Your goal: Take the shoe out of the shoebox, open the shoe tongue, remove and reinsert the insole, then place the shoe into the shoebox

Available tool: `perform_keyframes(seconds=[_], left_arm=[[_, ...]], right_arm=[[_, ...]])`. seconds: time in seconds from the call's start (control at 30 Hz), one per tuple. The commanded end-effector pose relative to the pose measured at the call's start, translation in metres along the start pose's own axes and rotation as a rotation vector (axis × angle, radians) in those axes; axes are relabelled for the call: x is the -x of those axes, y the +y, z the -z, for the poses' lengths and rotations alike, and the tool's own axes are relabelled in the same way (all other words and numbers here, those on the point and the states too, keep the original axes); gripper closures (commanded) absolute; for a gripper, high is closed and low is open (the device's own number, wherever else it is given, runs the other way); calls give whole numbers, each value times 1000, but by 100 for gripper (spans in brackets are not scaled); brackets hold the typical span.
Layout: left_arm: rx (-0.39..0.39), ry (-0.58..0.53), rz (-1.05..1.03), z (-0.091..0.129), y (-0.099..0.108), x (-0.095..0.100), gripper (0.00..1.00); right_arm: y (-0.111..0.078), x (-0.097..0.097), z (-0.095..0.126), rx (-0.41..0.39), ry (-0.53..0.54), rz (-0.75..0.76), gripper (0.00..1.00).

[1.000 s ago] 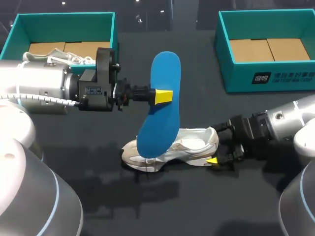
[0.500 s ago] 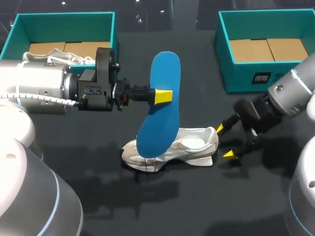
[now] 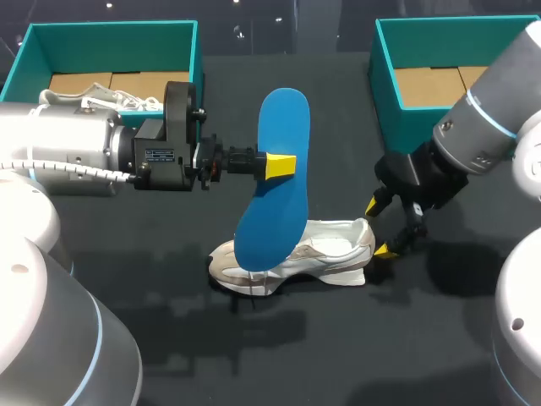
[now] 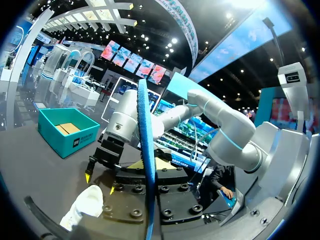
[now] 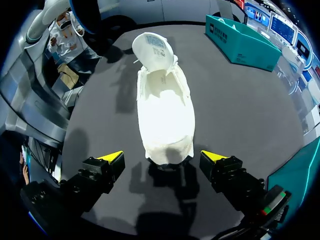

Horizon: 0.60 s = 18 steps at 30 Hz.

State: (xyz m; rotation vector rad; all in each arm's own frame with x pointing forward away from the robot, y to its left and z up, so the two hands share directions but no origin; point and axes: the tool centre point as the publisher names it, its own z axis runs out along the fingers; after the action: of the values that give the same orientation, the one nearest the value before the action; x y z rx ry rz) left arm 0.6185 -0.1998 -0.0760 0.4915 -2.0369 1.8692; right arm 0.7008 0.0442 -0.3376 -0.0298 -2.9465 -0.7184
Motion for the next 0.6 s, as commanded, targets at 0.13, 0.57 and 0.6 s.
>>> perform_keyframes(seconds=[0.13, 0.57, 0.6], left_arm=[[-1, 0, 0, -2, 0, 1, 100], [-1, 0, 0, -2, 0, 1, 100], [-1, 0, 0, -2, 0, 1, 100]], right_arm=[[15, -6, 0, -483, -25, -33, 0], [26, -9, -3, -526, -82, -39, 0], [28, -9, -1, -523, -85, -37, 0]])
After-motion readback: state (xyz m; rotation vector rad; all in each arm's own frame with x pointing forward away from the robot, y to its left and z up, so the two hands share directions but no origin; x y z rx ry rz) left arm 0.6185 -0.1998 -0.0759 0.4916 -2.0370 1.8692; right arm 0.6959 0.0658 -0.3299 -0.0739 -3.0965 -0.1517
